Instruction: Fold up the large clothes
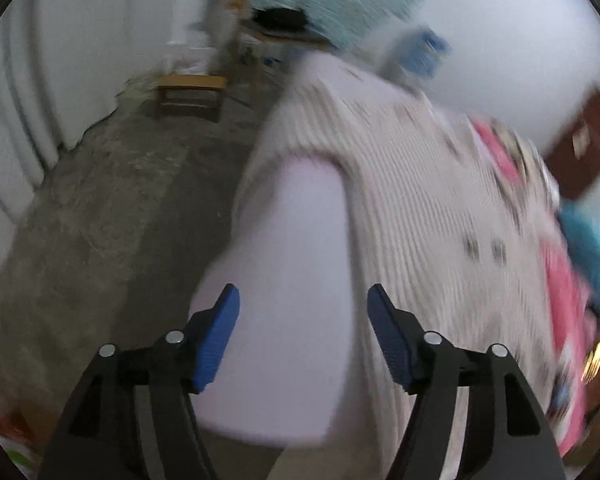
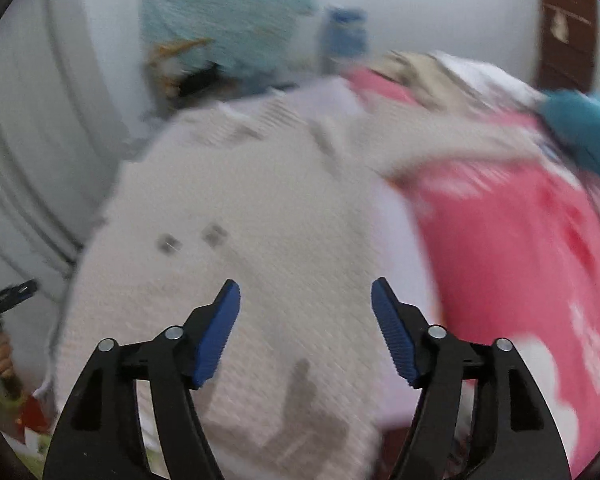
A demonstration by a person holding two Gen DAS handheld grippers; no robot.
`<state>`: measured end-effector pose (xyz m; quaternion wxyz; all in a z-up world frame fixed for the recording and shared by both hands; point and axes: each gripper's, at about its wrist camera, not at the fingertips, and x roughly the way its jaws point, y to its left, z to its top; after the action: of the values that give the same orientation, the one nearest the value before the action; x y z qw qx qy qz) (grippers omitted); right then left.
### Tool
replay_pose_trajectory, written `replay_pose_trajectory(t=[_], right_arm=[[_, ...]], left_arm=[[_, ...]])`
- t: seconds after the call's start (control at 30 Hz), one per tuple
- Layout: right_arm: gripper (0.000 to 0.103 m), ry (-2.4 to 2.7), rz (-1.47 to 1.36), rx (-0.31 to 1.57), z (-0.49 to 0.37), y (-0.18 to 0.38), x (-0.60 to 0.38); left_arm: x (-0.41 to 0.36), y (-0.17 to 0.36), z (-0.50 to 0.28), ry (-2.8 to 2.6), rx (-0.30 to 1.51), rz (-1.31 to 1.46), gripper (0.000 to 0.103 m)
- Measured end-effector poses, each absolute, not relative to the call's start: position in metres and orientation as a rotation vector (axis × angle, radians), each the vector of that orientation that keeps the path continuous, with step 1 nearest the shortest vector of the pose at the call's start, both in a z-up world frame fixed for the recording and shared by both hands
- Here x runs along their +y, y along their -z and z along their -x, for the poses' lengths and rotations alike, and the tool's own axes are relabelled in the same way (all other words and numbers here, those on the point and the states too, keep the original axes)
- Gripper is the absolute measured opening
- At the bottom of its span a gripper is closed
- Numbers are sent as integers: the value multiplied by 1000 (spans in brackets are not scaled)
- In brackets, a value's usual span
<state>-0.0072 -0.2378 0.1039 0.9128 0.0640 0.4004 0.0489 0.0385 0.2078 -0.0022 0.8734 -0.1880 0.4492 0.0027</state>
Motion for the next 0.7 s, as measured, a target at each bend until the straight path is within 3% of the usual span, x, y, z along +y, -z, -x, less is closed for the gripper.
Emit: replay_pose_trajectory(t=[0.17, 0.37, 0.7], right_arm=[[74, -280, -90, 797, -73, -93, -173], [74, -380, -129, 911, -153, -48, -123], [74, -338, -48, 1001, -165, -9, -93]], left_arm=[[281, 43, -113, -40, 928, 819, 70], [345, 148, -163, 43, 990, 1452, 70], [349, 222, -188, 156, 1046, 1838, 80]])
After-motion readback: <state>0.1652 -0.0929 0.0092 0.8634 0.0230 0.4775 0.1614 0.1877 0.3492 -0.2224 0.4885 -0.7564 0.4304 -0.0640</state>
